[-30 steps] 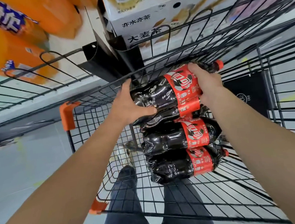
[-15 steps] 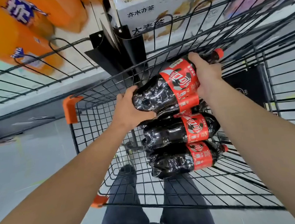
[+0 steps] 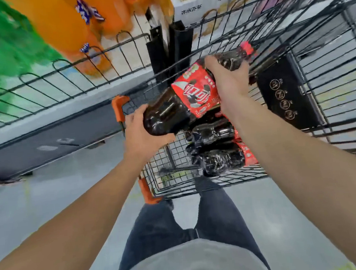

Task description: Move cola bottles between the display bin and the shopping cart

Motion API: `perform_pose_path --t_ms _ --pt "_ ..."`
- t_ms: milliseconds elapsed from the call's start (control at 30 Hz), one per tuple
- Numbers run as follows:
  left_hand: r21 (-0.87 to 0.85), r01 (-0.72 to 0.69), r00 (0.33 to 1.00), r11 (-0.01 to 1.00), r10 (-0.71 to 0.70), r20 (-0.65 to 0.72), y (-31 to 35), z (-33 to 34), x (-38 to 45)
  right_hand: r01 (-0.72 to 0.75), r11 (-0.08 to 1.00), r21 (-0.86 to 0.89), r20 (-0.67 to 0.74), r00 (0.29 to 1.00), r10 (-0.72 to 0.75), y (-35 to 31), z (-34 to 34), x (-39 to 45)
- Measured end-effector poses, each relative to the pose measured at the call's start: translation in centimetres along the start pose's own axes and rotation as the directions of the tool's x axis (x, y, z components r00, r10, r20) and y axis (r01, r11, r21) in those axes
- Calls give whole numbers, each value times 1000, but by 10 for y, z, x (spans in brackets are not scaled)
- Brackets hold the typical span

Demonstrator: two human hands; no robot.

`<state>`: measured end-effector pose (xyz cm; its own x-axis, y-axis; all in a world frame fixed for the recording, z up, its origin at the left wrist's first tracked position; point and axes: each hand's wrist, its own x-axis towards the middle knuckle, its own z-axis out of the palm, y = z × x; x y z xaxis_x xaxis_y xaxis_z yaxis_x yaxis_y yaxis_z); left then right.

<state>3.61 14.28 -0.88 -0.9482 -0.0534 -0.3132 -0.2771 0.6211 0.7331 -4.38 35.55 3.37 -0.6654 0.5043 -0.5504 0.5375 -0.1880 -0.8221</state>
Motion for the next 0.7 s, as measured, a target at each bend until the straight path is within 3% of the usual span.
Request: perform_pose_path --t_ms 333,700 --pt "-181 -68 993 981 49 -112 -47 -90 -83 327 941 -84 88 943 -320 -8 44 -155" --pt "-229 -87 940 970 4 -341 -87 -153 -179 447 894 -18 257 867 -428 6 73 -269"
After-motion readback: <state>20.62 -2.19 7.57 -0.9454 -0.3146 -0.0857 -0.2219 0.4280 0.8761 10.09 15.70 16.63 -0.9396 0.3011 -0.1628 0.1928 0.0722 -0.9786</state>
